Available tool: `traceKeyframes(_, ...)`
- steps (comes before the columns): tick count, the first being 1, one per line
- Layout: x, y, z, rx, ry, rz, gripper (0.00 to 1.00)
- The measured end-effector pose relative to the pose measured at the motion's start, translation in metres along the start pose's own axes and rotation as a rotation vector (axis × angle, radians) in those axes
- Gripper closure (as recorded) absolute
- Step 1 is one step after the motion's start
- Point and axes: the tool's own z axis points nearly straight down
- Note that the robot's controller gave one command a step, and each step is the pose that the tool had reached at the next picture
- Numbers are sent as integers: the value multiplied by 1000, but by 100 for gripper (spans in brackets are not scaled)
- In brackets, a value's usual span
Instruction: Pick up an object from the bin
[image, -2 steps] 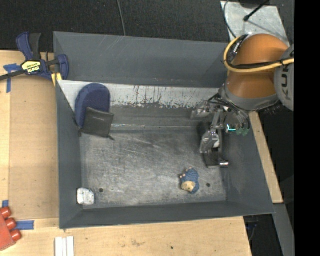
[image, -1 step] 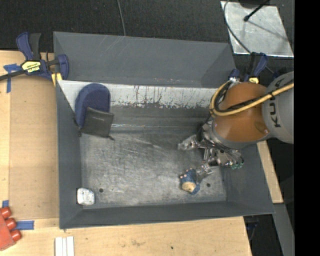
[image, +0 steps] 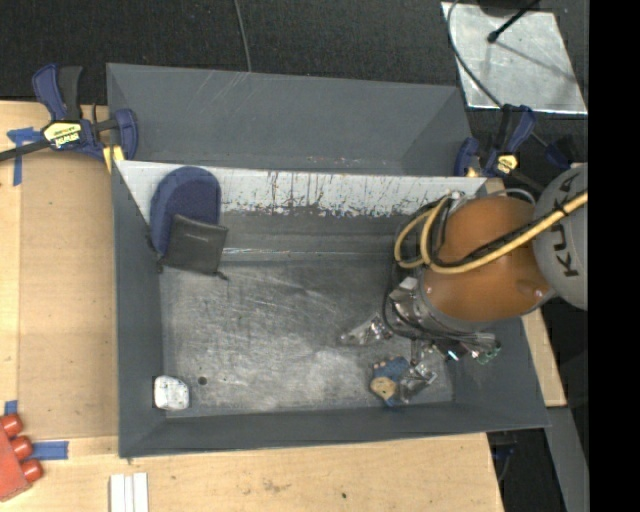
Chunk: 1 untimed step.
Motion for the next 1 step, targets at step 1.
traceKeyframes(1, 48, -76, -6, 6, 0, 14, 0)
